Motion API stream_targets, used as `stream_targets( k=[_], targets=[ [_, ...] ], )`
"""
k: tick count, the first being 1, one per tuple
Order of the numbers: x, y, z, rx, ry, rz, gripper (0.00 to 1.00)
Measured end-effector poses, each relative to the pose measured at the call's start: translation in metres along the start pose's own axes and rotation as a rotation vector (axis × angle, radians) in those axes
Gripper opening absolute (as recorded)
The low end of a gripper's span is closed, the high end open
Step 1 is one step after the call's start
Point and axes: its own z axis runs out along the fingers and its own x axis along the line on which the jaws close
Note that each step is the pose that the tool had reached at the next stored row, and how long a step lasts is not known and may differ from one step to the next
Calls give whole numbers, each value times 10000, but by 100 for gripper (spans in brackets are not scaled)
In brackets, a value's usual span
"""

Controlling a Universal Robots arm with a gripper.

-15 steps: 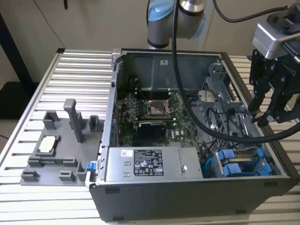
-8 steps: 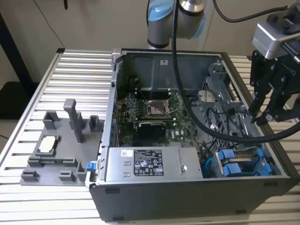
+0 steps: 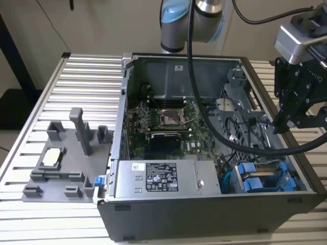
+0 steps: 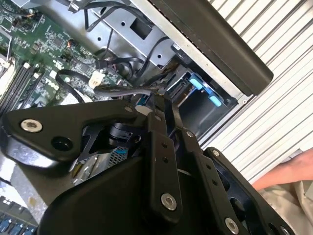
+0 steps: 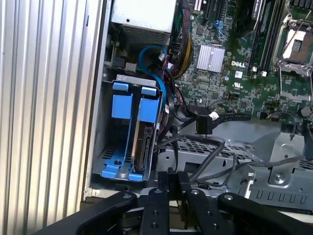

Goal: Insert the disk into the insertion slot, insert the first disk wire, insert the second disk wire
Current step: 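Insert the first disk wire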

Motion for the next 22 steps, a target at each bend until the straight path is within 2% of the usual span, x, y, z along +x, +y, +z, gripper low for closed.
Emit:
stream_targets(
  k=[2, 5, 8, 16, 18, 20, 22],
  targets=[
    [0, 0, 0, -22, -1, 2, 19],
    [0, -4, 2, -188, 2, 15, 19],
    [2, -6, 18, -253, 0, 89, 19],
    [15, 1, 76, -237, 59, 806, 19],
    [26, 1, 79, -309, 59, 859, 19],
    [36, -5, 85, -435, 56, 888, 19],
    [41, -11, 99, -521, 48, 918, 19]
  ],
)
